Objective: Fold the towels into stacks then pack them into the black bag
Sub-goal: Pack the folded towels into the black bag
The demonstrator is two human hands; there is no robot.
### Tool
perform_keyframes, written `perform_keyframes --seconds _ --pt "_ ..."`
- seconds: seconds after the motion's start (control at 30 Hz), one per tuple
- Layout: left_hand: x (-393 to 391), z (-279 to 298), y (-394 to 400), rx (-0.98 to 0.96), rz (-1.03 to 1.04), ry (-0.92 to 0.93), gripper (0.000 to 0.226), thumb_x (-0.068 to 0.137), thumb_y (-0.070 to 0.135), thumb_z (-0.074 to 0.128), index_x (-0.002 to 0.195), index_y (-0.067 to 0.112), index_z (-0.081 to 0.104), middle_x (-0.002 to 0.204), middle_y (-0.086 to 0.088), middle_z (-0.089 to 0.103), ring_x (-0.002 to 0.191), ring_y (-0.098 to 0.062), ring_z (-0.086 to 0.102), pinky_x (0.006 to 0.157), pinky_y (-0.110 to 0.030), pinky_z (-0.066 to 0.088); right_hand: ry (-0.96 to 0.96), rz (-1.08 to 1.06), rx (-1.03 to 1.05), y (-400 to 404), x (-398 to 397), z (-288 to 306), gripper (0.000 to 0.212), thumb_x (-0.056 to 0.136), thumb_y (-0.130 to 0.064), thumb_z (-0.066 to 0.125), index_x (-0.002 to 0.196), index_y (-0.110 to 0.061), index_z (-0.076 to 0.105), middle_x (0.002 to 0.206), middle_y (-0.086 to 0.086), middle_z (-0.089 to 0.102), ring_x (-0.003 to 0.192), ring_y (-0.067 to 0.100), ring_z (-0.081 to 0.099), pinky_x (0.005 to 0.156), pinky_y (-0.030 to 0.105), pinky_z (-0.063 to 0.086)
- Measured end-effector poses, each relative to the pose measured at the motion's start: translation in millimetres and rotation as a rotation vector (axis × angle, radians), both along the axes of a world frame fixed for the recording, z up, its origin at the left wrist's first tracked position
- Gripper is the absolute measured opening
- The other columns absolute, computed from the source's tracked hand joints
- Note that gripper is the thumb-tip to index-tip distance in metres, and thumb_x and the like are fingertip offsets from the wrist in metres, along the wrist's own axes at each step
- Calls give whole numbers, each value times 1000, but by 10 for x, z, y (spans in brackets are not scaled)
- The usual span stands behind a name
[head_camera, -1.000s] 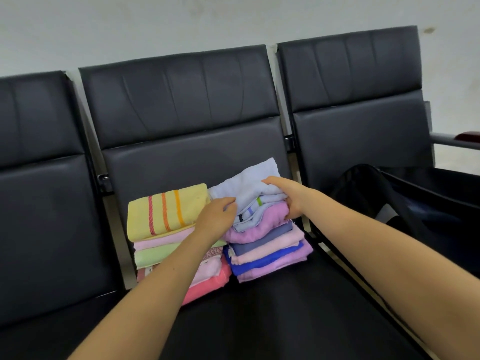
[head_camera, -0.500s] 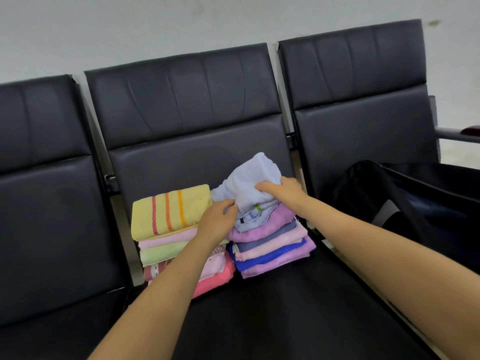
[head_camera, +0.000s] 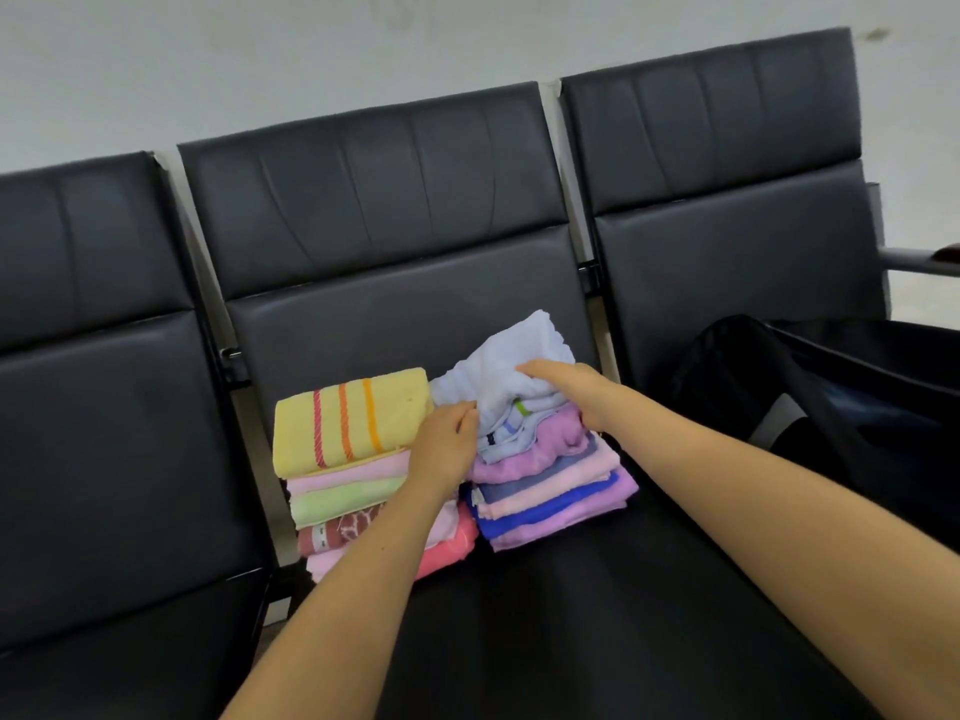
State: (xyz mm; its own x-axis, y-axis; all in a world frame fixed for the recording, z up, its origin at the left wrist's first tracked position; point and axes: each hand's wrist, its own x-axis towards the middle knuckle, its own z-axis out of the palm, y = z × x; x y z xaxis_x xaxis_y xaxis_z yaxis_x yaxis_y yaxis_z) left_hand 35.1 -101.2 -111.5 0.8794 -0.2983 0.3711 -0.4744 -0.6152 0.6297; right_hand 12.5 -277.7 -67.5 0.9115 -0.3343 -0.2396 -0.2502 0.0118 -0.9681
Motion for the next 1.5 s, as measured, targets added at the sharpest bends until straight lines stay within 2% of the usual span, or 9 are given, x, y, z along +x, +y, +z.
perform_keyframes --seconds 0.07,0.2,0.4,0.5,0.63,0.8,0.97,1.13,1.5 --pt "-49 71 -15 -72 3 5 30 97 8 40 84 4 66 84 -4 64 77 -17 52 70 -29 36 -22 -12 10 -21 -48 35 60 70 -44 76 114 -8 57 93 7 63 82 19 61 68 30 49" --pt "-269 393 2 -242 60 36 27 99 13 43 112 13 66 107 3 59 98 -9 50 78 -17 33 -134 -43 72 -135 -154 221 79 42 -41 79 112 -8 64 108 13 69 95 27 68 90 41 54" --pt "-596 668 35 -669 122 350 31 101 29 37 113 12 59 123 -15 60 113 -30 56 86 -38 45 -258 -91 90 -295 -532 884 85 34 -40 75 111 -7 63 105 15 68 93 29 69 86 42 56" --pt "-854 676 23 -886 92 712 57 100 50 33 140 11 43 134 -16 50 120 -32 50 87 -41 46 -310 -82 104 -370 -825 1224 70 42 -37 76 105 -9 64 97 12 69 83 27 69 82 39 56" --pt "-1181 615 -126 -1092 -16 980 72 92 69 29 131 11 49 128 -18 53 106 -33 56 79 -44 50 -399 -27 193 -322 -1356 1602 15 74 -27 66 74 -11 64 70 9 66 70 24 64 81 35 53" --pt "-1531 497 -537 -1215 -228 1160 78 89 72 32 137 13 47 124 -20 57 113 -37 54 79 -46 48 -357 39 405 -492 -1642 1717 16 75 -21 64 83 -7 64 75 10 65 73 24 65 87 35 53" --pt "-1590 724 -787 -1593 -293 871 60 88 52 54 125 6 62 124 -23 62 130 -24 46 113 -33 27 -288 55 367 -842 -1870 1435 26 81 -20 58 57 -9 59 59 8 57 58 21 59 73 31 49" --pt "-1690 815 -886 -1223 -447 1106 84 82 78 37 124 8 62 127 -20 61 120 -34 56 103 -49 40 -205 54 175 -1264 -1995 1007 16 76 -23 65 63 -15 61 71 11 62 66 24 63 72 30 52" --pt "-1694 1195 -1962 -843 -528 951 53 86 52 62 119 10 64 109 -12 71 99 -24 69 85 -34 54 -387 -37 46 -2252 -2325 919 16 67 -31 69 70 -16 66 78 11 65 80 24 63 82 34 49"
